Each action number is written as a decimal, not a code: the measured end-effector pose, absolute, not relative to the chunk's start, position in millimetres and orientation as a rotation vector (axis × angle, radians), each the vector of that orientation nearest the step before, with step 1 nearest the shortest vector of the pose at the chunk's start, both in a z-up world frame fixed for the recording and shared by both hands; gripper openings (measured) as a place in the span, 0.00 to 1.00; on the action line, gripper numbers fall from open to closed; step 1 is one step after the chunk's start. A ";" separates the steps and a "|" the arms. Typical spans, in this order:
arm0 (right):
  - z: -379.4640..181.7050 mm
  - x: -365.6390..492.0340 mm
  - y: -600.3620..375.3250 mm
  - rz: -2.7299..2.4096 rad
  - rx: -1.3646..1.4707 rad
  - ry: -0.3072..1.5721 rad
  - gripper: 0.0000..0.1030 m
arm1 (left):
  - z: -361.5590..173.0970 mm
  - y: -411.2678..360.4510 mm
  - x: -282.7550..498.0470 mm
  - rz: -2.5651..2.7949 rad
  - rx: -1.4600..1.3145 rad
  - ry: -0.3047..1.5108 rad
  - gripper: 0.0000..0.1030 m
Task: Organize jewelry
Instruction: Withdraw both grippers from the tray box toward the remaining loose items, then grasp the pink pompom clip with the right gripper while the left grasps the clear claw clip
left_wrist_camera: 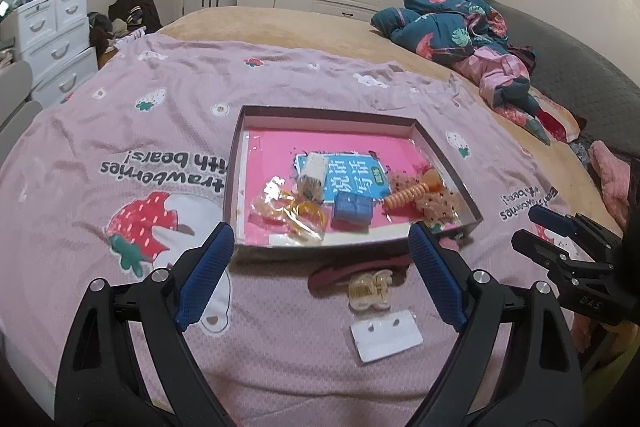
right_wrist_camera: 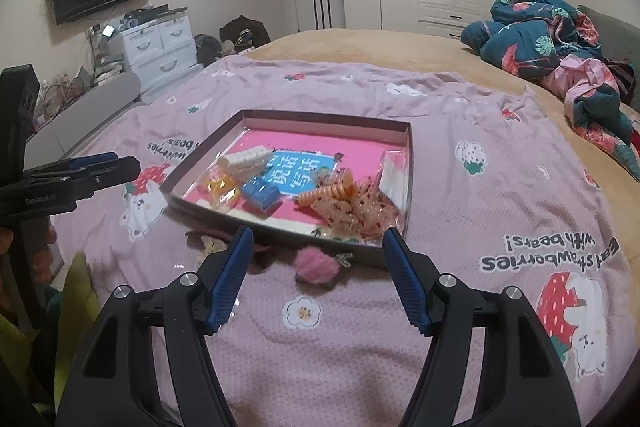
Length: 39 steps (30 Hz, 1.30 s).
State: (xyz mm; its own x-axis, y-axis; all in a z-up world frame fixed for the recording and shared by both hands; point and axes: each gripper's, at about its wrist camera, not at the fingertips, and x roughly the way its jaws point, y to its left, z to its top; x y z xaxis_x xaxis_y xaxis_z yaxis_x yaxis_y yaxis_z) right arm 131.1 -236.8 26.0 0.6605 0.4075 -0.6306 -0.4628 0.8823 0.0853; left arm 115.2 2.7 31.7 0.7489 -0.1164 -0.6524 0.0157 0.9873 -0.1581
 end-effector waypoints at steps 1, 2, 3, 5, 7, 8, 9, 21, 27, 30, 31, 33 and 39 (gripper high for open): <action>25.1 130.1 -236.3 0.494 -0.086 0.694 0.64 | 30.7 2.9 113.1 -0.073 -0.147 0.724 0.79; 23.8 128.9 -235.6 0.497 -0.086 0.697 0.64 | 29.6 3.2 110.8 -0.074 -0.150 0.726 0.79; 22.9 128.1 -234.9 0.498 -0.087 0.698 0.64 | 28.6 3.4 109.2 -0.075 -0.151 0.727 0.79; 21.1 126.1 -233.2 0.504 -0.090 0.701 0.64 | 25.8 2.8 105.3 -0.074 -0.147 0.733 0.79; 19.2 124.5 -231.5 0.510 -0.094 0.704 0.64 | 23.1 2.6 102.5 -0.074 -0.146 0.738 0.79; 17.3 123.8 -230.3 0.513 -0.095 0.707 0.64 | 21.4 2.6 101.4 -0.074 -0.146 0.741 0.79; 16.6 123.7 -229.4 0.515 -0.095 0.709 0.64 | 19.9 2.6 100.6 -0.073 -0.146 0.745 0.79; -1.3 124.0 -224.9 0.534 -0.099 0.744 0.64 | -1.5 -3.7 96.7 -0.081 -0.142 0.801 0.79; -8.6 129.3 -227.9 0.528 -0.095 0.755 0.64 | -9.4 -15.2 103.0 -0.108 -0.133 0.827 0.79; -12.7 133.1 -231.4 0.523 -0.090 0.763 0.64 | -14.4 -22.3 108.4 -0.121 -0.130 0.843 0.79; -14.1 134.1 -232.2 0.521 -0.090 0.764 0.64 | -17.2 -25.3 110.9 -0.127 -0.128 0.853 0.79; -18.1 137.7 -234.6 0.518 -0.085 0.773 0.64 | -21.5 -28.6 114.1 -0.131 -0.127 0.868 0.79; -29.8 147.5 -237.2 0.517 -0.080 0.795 0.64 | -36.5 -35.9 124.2 -0.147 -0.145 0.913 0.74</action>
